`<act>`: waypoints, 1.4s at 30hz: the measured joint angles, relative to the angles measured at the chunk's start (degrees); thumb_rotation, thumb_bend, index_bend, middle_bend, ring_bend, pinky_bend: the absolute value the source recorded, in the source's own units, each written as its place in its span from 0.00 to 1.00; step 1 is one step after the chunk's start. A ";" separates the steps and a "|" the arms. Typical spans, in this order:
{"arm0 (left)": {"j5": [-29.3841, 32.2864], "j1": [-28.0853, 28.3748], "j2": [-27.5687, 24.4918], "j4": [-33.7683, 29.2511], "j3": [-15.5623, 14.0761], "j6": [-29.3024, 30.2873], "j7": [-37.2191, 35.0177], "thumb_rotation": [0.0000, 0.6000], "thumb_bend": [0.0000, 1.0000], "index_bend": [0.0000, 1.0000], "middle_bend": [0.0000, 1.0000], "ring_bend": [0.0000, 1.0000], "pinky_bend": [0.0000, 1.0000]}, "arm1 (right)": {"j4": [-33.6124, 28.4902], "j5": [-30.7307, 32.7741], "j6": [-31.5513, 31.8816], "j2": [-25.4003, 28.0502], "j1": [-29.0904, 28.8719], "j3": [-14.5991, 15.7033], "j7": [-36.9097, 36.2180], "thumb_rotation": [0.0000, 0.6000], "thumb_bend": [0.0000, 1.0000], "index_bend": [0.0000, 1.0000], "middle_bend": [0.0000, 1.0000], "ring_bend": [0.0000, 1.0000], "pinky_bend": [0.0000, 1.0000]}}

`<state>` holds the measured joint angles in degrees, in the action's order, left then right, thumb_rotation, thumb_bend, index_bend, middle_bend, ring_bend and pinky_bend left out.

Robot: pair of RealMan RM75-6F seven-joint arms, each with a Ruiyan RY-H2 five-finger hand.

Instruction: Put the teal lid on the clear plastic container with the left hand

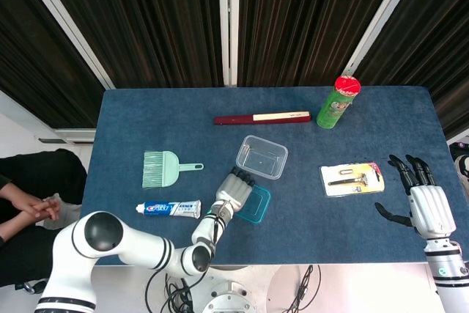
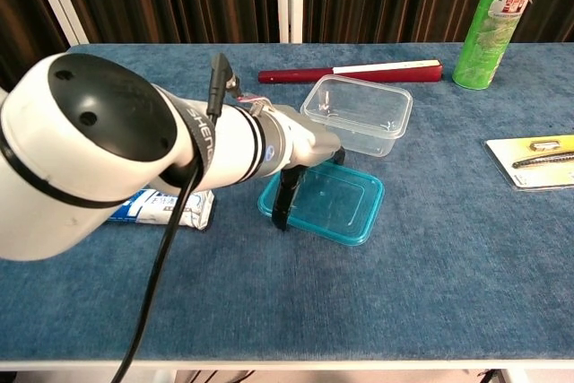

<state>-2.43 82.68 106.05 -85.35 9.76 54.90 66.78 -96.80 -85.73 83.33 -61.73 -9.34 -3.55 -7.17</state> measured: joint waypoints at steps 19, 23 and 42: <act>-10.85 -3.82 -11.43 -15.04 -2.14 5.79 -4.95 1.00 0.21 0.24 0.22 0.11 0.13 | -0.33 -1.03 -0.07 0.19 0.40 -0.38 0.04 1.00 0.13 0.00 0.17 0.00 0.00; -12.39 -4.18 -15.72 -17.43 -1.71 6.52 -5.75 1.00 0.21 0.24 0.22 0.11 0.13 | -0.53 -1.16 -0.09 0.23 0.45 -0.43 0.30 1.00 0.13 0.00 0.17 0.00 0.00; -2.44 8.45 -8.82 12.65 1.50 -16.50 -5.57 1.00 0.21 0.24 0.22 0.11 0.11 | -2.38 2.12 -1.34 1.32 0.91 -1.33 2.74 1.00 0.13 0.00 0.17 0.00 0.00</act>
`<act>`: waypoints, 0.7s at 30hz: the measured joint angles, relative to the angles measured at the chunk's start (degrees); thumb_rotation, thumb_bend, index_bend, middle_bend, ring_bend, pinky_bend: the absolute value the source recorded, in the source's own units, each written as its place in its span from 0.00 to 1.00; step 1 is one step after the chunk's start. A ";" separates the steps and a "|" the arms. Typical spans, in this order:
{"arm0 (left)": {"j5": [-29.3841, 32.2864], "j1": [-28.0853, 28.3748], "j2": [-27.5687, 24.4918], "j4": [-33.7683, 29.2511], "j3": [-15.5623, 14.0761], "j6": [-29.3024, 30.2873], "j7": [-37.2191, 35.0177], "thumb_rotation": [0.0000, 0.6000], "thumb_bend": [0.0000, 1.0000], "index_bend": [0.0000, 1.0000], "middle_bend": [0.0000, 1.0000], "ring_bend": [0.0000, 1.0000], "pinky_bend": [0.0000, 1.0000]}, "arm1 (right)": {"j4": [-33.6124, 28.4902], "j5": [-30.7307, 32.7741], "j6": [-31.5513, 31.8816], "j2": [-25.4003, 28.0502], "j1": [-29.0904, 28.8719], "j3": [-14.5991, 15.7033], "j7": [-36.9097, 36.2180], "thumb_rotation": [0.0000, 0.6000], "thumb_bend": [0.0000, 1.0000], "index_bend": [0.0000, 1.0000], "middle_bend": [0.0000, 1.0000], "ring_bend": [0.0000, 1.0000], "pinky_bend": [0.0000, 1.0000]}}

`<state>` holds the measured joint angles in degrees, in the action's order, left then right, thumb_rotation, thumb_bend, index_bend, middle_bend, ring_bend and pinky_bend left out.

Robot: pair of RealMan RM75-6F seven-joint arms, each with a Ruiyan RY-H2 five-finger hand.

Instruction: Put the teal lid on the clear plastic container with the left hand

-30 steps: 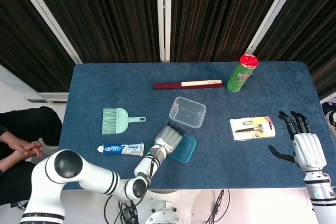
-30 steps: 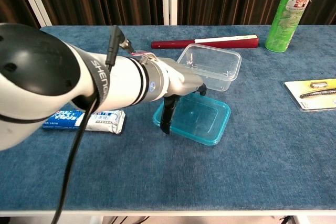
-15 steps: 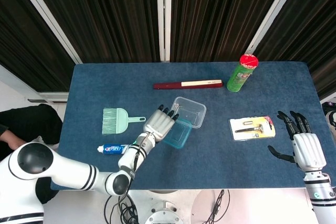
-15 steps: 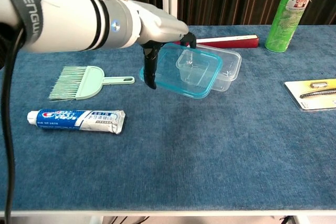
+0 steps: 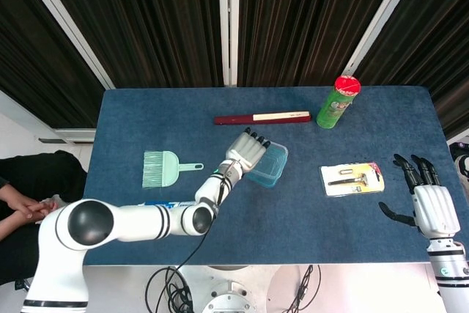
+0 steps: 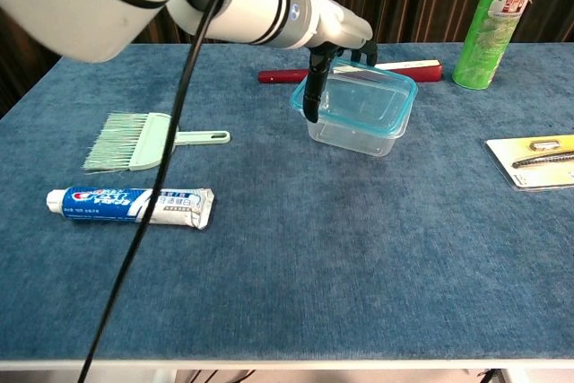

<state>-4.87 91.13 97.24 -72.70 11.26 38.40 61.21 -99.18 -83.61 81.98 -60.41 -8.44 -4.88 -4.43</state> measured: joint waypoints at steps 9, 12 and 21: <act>9.07 6.52 4.59 12.98 -4.24 -9.10 -1.45 1.00 0.21 0.24 0.22 0.11 0.11 | -0.19 1.37 -1.21 -0.03 -0.40 -0.69 0.46 1.00 0.13 0.00 0.17 0.00 0.00; 10.49 8.27 5.53 15.06 -6.28 -10.26 -1.99 1.00 0.21 0.24 0.22 0.11 0.11 | -0.03 1.53 -1.39 -0.07 -0.47 -0.83 0.34 1.00 0.13 0.00 0.17 0.00 0.00; 14.67 11.26 6.62 17.78 -10.27 -11.64 -3.27 1.00 0.21 0.24 0.22 0.11 0.11 | 0.40 1.82 -1.85 -0.11 -0.55 -1.03 -0.10 1.00 0.13 0.00 0.17 0.00 0.00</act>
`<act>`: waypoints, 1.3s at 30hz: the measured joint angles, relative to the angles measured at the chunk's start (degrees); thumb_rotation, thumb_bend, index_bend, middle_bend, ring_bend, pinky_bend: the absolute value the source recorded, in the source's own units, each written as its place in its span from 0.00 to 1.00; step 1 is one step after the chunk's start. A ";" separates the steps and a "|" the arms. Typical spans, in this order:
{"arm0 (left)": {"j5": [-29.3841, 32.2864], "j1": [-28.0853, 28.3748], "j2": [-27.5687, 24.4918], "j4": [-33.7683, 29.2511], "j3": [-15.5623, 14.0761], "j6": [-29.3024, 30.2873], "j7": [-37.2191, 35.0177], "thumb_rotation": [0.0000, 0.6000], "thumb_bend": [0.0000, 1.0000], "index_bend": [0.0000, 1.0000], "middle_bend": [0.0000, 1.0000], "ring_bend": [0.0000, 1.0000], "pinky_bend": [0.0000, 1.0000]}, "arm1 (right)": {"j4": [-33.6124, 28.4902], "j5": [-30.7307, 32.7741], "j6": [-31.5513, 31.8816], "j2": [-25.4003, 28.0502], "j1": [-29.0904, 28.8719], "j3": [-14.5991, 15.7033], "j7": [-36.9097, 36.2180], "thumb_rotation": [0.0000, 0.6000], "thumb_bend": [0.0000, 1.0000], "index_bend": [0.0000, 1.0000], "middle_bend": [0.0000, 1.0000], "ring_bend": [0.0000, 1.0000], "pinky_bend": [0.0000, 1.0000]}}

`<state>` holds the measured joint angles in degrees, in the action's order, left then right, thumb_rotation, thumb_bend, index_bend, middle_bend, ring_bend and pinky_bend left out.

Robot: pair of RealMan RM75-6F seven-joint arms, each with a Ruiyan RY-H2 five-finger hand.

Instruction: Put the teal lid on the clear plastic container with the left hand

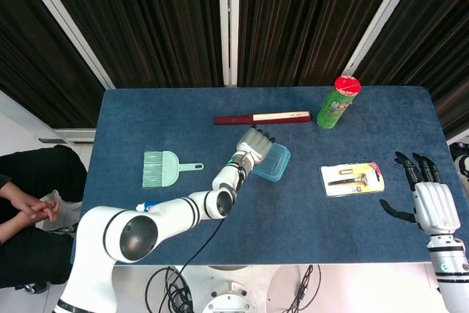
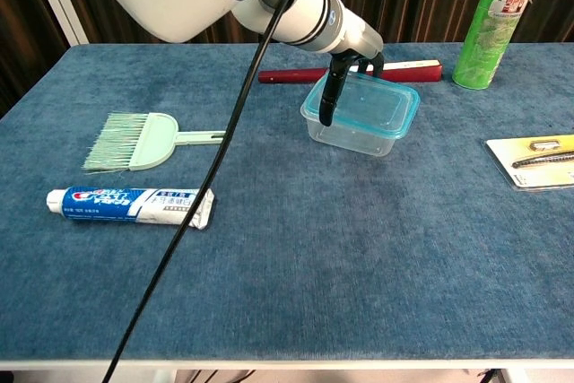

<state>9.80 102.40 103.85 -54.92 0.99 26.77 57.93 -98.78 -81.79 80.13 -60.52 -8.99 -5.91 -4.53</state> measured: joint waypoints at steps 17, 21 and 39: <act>5.34 4.01 1.29 2.95 -4.44 -1.57 -1.33 1.00 0.21 0.24 0.21 0.11 0.11 | 0.35 0.38 -0.13 0.14 0.28 -0.17 -0.43 1.00 0.13 0.00 0.17 0.00 0.00; 7.18 4.75 1.61 3.40 -5.42 -1.74 -1.09 1.00 0.21 0.24 0.21 0.11 0.10 | 0.47 0.34 -0.30 0.15 0.21 -0.20 -0.55 1.00 0.13 0.00 0.17 0.00 0.00; 13.14 6.78 2.63 4.25 -7.90 -1.41 1.82 1.00 0.22 0.24 0.21 0.11 0.11 | 1.40 0.43 -0.85 -0.11 0.09 -0.30 -1.55 1.00 0.13 0.00 0.17 0.00 0.00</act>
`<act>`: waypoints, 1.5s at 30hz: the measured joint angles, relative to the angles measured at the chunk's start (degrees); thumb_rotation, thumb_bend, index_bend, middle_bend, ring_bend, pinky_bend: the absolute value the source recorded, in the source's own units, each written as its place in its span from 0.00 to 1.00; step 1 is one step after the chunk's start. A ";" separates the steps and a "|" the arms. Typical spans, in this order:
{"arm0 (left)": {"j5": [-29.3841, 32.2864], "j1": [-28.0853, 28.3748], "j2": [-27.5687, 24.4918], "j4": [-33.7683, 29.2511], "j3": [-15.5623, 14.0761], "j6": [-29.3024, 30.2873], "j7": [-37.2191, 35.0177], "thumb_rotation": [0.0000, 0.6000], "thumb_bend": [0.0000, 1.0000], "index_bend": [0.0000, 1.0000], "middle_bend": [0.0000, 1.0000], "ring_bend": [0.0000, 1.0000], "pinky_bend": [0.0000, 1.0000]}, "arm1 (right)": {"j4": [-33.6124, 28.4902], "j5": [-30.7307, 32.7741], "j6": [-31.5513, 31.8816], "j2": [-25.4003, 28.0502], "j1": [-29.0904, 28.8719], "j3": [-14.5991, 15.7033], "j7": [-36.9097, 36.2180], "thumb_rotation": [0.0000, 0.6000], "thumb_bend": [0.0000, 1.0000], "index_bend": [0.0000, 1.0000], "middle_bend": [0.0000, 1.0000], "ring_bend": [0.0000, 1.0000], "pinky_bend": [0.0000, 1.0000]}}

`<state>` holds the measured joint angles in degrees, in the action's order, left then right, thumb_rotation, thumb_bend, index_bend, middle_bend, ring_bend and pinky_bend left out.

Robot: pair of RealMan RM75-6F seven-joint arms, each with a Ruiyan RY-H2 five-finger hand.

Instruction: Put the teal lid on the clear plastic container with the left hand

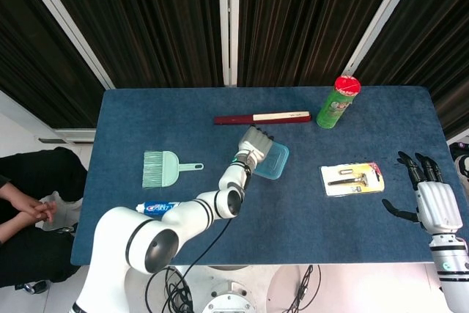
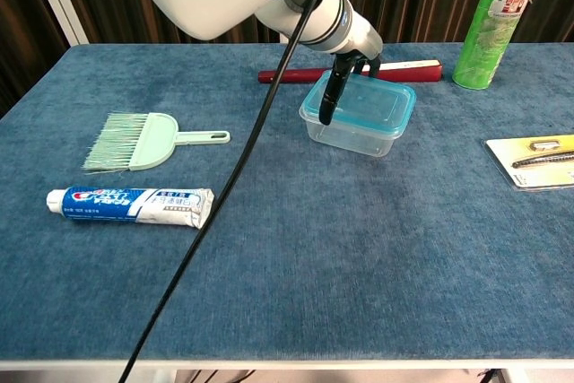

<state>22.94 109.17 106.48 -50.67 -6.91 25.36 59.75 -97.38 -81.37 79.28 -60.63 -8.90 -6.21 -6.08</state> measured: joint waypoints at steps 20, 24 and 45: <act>3.12 0.08 0.90 0.12 1.73 1.85 4.52 1.00 0.20 0.22 0.20 0.11 0.11 | 0.56 -0.11 0.09 -0.03 0.28 0.07 -0.67 1.00 0.13 0.00 0.17 0.00 0.00; 3.51 -0.17 1.24 0.31 2.60 2.41 5.71 1.00 0.16 0.21 0.19 0.11 0.11 | 0.51 -0.17 0.18 -0.07 0.34 0.12 -0.57 1.00 0.13 0.00 0.17 0.00 0.00; 5.34 -2.08 1.61 -0.31 8.93 6.90 14.52 1.00 0.06 0.05 0.05 0.03 0.08 | 0.36 -0.07 0.19 -0.07 0.48 0.10 -0.50 1.00 0.13 0.00 0.17 0.00 0.00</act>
<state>28.29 107.09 108.09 -50.98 2.02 32.26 74.27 -97.02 -81.44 79.47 -60.70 -8.42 -6.11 -6.58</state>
